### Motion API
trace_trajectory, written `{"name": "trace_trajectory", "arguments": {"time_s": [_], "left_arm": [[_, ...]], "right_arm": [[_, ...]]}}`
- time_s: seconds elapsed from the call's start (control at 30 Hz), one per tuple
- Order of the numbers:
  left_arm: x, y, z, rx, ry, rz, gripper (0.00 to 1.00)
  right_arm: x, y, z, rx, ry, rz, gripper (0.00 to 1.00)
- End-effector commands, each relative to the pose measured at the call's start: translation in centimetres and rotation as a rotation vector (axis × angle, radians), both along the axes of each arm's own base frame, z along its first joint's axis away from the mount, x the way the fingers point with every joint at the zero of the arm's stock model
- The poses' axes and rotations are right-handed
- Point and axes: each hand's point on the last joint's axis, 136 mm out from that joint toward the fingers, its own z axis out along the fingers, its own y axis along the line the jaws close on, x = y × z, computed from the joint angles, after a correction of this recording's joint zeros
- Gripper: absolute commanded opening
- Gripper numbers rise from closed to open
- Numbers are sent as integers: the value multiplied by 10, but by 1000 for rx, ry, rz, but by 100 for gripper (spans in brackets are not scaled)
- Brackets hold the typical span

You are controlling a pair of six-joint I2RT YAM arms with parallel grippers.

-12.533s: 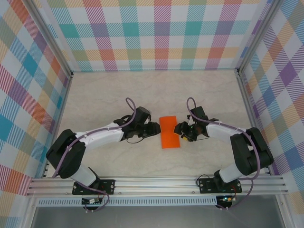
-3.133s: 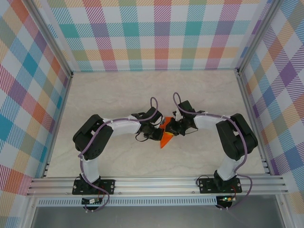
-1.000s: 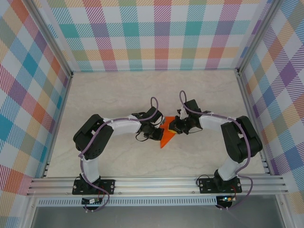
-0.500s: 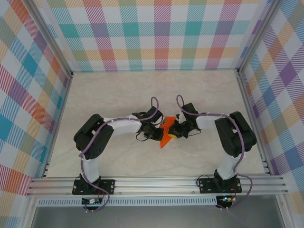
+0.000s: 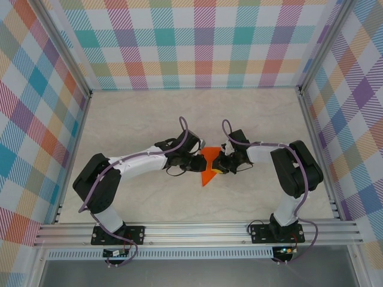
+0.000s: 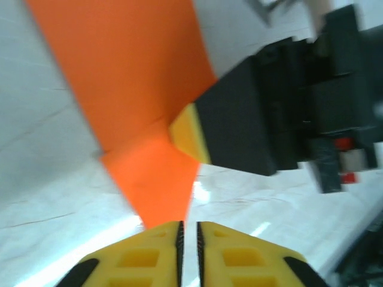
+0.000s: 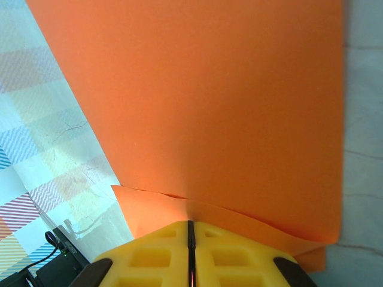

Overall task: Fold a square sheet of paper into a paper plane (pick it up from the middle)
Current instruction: Third fold the triangle at the center of the table.

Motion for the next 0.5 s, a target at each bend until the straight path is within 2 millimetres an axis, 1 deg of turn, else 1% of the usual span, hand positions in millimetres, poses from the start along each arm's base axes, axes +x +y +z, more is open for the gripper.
{"name": "trace_trajectory", "arguments": {"time_s": [0.0,0.3,0.47], "left_arm": [[-13,-18,0,-134,101,3,12],[-25,-39,-28,-158,223,-56,13],[-29,-42,-42,-135,251,-63,13]], "right_arm": [[-12,-20,-29,-124,52,-30,9],[-14,-20,-33,-123,64,-33,9],[-15,-20,-35,-122,71,-35,9]]}}
